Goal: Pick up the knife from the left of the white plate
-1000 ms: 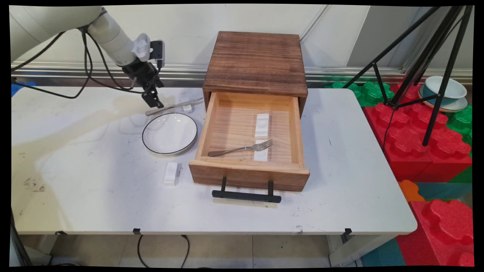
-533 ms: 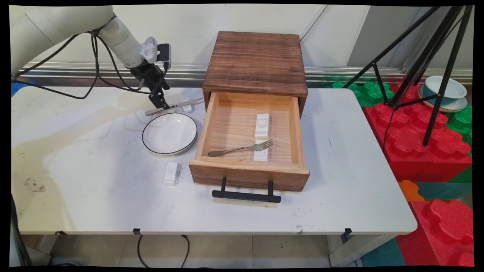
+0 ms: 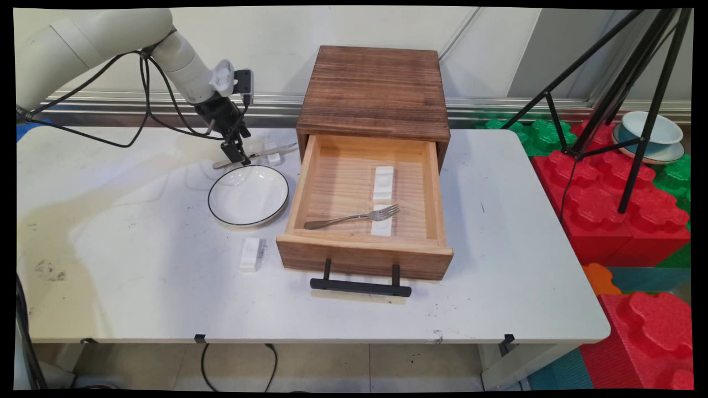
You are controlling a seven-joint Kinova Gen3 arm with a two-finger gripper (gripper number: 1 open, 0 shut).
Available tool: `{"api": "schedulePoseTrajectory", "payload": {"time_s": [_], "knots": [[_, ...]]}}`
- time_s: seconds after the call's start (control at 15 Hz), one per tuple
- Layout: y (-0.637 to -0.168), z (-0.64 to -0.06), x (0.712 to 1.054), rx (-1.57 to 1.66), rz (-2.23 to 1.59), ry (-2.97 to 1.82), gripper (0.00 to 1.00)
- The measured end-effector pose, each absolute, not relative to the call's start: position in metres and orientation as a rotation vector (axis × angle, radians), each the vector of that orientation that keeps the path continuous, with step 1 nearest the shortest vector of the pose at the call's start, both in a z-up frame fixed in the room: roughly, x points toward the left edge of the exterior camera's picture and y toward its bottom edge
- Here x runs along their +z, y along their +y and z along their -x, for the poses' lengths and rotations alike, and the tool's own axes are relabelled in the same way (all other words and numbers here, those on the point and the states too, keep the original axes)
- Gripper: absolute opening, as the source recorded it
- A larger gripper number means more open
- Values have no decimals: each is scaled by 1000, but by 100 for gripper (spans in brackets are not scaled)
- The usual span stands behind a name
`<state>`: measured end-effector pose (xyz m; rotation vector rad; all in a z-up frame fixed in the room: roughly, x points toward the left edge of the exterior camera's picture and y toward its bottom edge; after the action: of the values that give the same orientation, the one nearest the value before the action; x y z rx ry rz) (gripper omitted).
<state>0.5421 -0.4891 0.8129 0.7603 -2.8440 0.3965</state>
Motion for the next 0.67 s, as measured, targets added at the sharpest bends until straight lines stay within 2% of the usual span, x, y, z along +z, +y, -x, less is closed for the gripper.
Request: {"api": "schedulePoseTrajectory", "payload": {"time_s": [0.47,0.53,0.67], "knots": [[-493,-543,805,362,-776,-2831,100],[-493,-543,804,358,-778,-2828,0],[-494,-542,802,353,-781,-2822,0]]}}
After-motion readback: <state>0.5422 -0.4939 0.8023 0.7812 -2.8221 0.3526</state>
